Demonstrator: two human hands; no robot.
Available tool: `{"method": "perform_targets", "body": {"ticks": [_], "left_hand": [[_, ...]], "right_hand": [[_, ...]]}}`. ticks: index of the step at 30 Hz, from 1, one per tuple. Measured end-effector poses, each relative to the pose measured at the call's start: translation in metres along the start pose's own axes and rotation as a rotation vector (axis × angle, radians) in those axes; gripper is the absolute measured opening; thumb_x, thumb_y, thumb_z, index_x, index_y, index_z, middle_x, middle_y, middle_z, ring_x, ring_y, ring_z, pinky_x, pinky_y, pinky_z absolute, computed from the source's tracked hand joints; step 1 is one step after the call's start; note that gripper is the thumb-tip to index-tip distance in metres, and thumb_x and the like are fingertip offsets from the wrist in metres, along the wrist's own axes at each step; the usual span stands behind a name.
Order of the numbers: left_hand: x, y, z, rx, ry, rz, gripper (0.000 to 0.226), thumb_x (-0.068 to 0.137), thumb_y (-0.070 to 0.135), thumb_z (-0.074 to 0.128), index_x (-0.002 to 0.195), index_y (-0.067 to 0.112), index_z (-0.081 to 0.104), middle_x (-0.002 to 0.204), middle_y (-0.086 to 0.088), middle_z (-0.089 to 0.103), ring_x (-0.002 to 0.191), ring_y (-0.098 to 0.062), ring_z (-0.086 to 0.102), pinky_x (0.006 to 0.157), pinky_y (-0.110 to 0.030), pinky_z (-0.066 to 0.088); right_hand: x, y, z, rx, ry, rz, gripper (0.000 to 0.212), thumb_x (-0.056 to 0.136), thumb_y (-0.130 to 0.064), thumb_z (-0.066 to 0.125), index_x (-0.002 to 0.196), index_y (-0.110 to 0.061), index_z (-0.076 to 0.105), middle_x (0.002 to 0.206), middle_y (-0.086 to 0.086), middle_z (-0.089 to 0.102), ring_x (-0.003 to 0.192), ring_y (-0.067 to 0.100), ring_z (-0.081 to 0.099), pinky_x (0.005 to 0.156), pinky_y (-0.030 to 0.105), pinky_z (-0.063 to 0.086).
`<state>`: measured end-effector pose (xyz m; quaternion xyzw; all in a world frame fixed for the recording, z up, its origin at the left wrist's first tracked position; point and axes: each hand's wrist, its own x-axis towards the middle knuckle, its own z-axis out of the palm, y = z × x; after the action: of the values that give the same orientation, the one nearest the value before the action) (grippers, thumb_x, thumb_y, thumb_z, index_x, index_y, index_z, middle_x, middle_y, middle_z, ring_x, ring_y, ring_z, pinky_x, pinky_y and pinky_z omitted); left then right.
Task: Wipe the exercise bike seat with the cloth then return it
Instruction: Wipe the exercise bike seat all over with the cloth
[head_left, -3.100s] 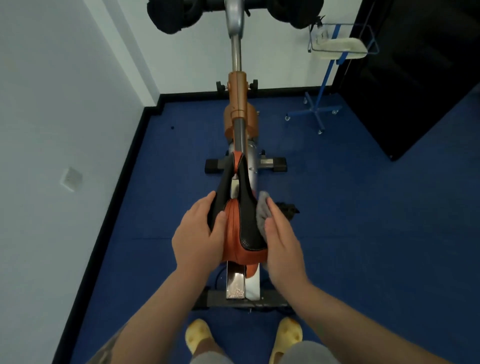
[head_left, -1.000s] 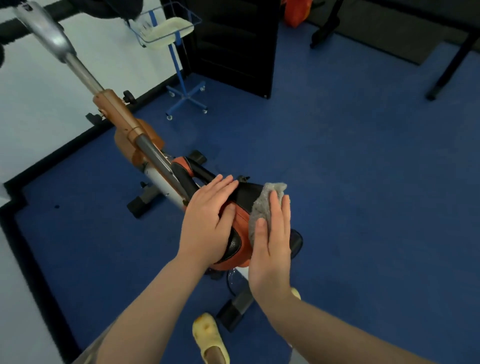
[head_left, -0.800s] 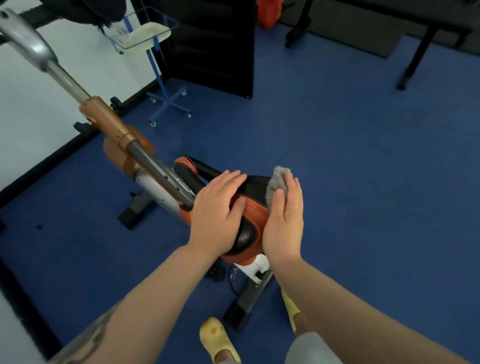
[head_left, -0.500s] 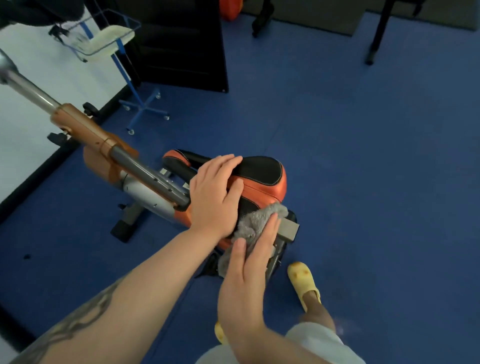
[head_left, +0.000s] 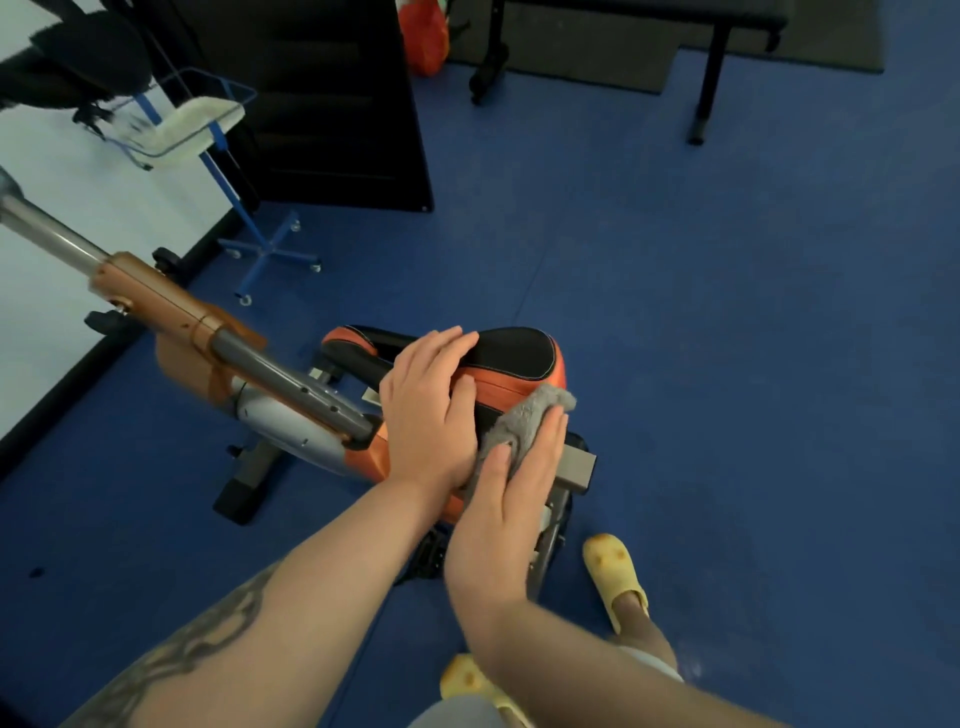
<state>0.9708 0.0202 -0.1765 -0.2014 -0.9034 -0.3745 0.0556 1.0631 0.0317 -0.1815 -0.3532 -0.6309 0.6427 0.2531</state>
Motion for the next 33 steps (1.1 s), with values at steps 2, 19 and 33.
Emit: {"method": "perform_targets", "body": {"ticks": [2,19,33], "left_hand": [[0.001,0.001,0.001,0.003,0.000,-0.001,0.041,0.085,0.018,0.042,0.123,0.025,0.056,0.132,0.010,0.052,0.128,-0.009,0.037,0.105,-0.035,0.025],[0.000,0.004,-0.001,-0.020,0.017,-0.013,0.041,0.084,0.017,0.042,0.122,0.024,0.058,0.131,0.009,0.054,0.128,-0.010,0.039,0.105,-0.038,0.026],[0.000,0.000,0.001,-0.003,0.008,-0.001,0.040,0.086,0.018,0.042,0.123,0.025,0.056,0.132,0.010,0.052,0.129,-0.008,0.036,0.107,-0.037,0.025]], "right_hand": [[0.031,-0.007,-0.001,-0.080,0.043,-0.020,0.052,0.103,-0.027,0.028,0.151,-0.032,0.009,0.159,-0.018,0.006,0.142,-0.007,0.003,0.120,0.028,0.010],[0.057,-0.021,-0.014,-0.148,-0.102,0.006,0.048,0.103,-0.034,0.021,0.149,-0.033,0.008,0.157,-0.021,-0.001,0.142,-0.008,-0.004,0.120,0.029,0.002],[0.021,-0.015,-0.008,0.044,-0.011,0.102,0.053,0.103,-0.033,0.025,0.150,-0.037,0.003,0.159,-0.020,0.006,0.142,-0.007,0.008,0.119,0.030,0.016]]}}
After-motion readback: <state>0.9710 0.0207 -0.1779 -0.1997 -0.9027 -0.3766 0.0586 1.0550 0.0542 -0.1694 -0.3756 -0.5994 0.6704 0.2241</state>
